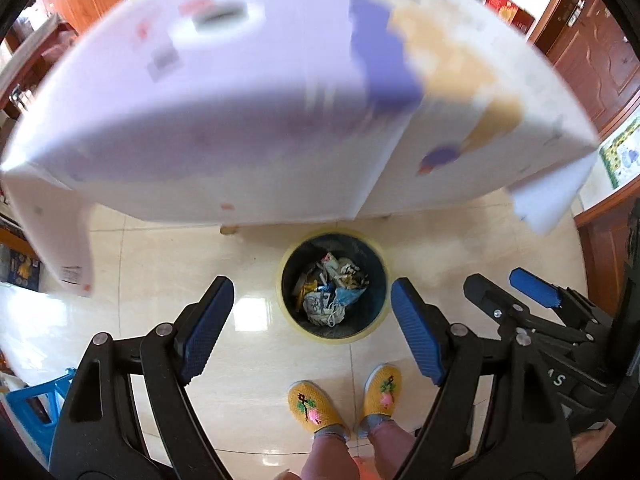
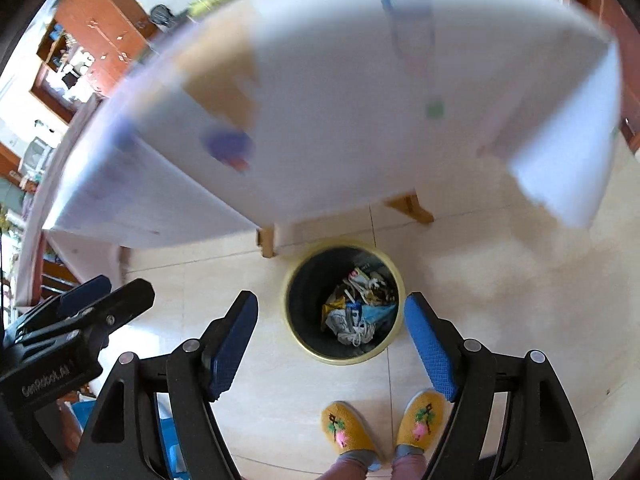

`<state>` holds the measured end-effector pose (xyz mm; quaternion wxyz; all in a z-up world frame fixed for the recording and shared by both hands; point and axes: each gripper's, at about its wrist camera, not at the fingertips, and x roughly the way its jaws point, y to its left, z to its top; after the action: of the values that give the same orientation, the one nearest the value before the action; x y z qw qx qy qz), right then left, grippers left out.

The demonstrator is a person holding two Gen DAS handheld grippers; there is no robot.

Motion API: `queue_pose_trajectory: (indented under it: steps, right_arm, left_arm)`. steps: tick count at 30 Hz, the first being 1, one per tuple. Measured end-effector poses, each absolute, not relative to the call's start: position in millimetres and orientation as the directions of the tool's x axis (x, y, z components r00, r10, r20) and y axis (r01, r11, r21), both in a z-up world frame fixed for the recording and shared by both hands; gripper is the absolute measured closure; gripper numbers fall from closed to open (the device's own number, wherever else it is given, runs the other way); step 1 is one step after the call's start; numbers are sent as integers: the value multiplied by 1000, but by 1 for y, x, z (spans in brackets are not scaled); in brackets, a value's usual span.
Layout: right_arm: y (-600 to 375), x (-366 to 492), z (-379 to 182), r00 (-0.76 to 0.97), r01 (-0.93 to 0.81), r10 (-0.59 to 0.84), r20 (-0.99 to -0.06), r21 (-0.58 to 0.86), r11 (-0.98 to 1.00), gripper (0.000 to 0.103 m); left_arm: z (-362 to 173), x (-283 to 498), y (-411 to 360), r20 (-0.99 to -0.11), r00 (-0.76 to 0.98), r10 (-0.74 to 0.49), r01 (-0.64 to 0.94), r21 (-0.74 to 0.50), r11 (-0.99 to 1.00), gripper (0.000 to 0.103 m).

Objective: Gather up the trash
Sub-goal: 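Raise both tools and move them back toward the table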

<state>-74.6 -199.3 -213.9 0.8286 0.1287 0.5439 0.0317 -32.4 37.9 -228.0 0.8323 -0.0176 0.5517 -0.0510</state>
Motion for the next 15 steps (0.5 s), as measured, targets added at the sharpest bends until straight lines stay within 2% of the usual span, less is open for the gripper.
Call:
queue_pose_trajectory:
  steps: [9,15]
  right_arm:
    - [-184,-82,-56,497,0,159,-853,184,983,21]
    - [-172,-81,22,562,-10,121,-818,139,990,21]
  left_arm:
    - [-92,-54,41,-861,486,-149,82,-125,989,24]
    - [-16,-58,43,-808,568,-158,114,-113,987,24]
